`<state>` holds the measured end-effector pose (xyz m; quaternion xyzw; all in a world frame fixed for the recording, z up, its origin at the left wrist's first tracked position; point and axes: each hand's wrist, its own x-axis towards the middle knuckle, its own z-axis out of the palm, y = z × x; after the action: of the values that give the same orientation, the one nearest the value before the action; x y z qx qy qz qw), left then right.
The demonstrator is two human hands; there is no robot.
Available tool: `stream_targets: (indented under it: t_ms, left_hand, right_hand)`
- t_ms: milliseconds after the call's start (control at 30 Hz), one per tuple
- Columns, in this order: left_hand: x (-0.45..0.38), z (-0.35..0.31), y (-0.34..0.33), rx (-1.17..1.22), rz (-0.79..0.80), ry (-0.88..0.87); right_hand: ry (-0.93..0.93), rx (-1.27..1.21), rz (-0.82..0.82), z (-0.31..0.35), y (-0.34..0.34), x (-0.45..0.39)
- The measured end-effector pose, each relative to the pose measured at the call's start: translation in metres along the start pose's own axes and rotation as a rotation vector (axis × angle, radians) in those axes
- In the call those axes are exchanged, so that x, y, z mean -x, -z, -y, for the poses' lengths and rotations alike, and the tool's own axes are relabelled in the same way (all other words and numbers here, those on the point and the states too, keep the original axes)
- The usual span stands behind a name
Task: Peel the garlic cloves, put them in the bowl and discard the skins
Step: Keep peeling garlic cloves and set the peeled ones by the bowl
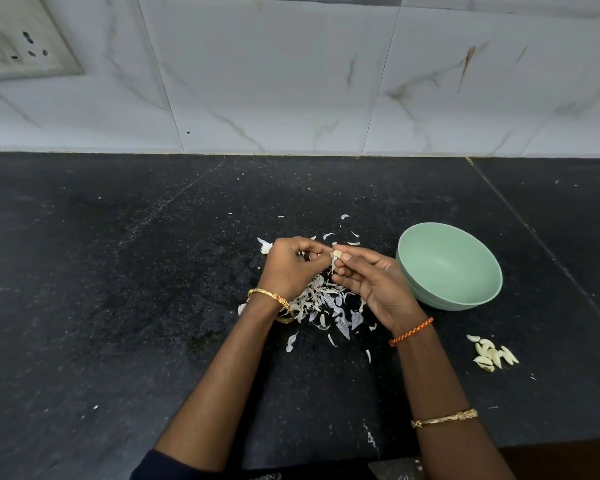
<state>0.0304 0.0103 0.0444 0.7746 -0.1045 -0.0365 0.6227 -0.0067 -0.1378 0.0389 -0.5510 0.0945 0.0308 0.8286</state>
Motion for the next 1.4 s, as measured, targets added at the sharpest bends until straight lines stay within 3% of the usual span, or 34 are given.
stream_targets:
  t_ms: [333, 700, 967, 1100, 1233, 1400]
  left_hand:
    - [-0.001, -0.003, -0.008, 0.032, -0.079, 0.065]
    - [-0.003, -0.003, -0.002, 0.120, -0.012, 0.197]
    - [-0.004, 0.002, -0.002, 0.138, -0.035, 0.303]
    - [-0.004, 0.001, -0.002, 0.097, -0.047, 0.247]
    - [-0.004, 0.003, -0.001, 0.078, -0.017, 0.085]
    - [-0.004, 0.007, 0.003, 0.075, 0.010, 0.037]
  right_hand:
    - [0.154, 0.125, -0.056, -0.005, -0.008, 0.002]
    - [0.224, 0.295, 0.020, -0.006, -0.010, 0.001]
    - [0.119, 0.075, 0.031, -0.012, -0.007, 0.002]
    - [0.088, 0.033, 0.015, -0.011, -0.002, -0.001]
    - [0.127, 0.075, 0.007, -0.011, 0.000, -0.004]
    - [0.174, 0.145, -0.008, -0.009, 0.004, -0.005]
